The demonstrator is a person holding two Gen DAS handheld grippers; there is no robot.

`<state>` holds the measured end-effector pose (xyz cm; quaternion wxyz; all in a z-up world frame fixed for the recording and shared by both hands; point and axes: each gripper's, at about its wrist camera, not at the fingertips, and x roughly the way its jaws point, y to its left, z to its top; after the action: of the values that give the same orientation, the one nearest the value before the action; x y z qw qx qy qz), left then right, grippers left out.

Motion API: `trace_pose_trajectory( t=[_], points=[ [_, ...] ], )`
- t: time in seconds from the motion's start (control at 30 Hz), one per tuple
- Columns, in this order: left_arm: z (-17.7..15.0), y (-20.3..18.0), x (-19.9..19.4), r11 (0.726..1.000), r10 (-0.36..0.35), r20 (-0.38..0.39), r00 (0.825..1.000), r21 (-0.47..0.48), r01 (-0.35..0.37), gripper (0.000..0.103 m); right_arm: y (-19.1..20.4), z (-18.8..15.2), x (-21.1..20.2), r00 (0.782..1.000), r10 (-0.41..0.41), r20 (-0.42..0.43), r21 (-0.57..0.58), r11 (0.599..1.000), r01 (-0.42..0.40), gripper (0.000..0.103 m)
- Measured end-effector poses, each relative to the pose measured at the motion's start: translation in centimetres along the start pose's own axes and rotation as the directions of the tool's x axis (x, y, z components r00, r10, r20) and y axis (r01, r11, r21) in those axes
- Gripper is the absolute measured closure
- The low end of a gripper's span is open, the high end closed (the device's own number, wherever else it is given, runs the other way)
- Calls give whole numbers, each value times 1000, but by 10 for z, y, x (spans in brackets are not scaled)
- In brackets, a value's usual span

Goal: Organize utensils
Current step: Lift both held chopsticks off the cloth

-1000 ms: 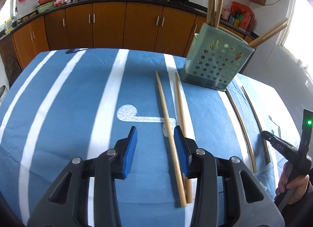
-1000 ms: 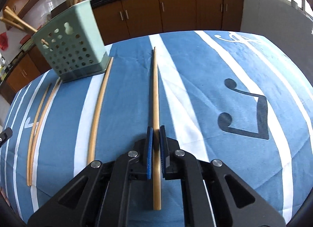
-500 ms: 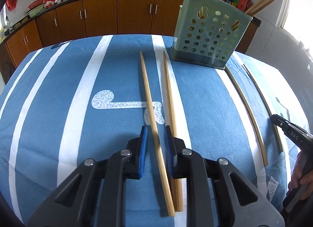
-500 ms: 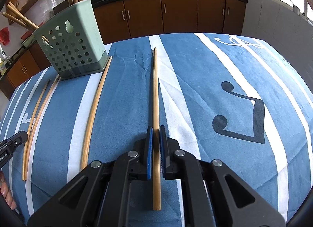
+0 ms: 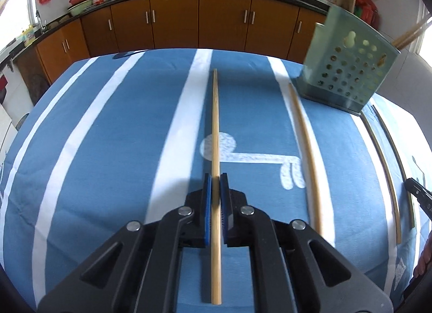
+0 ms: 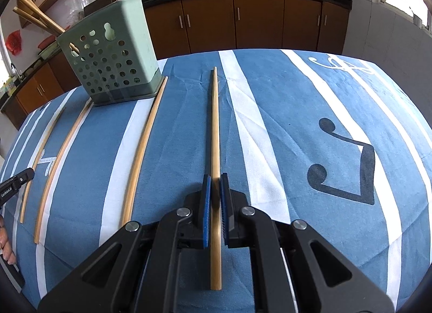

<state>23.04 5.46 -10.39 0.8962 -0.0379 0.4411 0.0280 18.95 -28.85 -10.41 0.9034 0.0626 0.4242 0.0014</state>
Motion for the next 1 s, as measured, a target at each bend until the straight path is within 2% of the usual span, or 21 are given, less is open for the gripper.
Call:
trace_pose_trajectory(
  t=[0.2, 1.0],
  points=[
    [-4, -3, -2, 1000, 11, 23, 1000, 12, -12, 93, 0, -1, 0, 1000, -5, 9, -9, 1000, 5, 95],
    [-4, 6, -2, 999, -32, 24, 999, -28, 33, 93, 1, -1, 0, 1000, 0, 7, -6, 1000, 0, 94]
  ],
)
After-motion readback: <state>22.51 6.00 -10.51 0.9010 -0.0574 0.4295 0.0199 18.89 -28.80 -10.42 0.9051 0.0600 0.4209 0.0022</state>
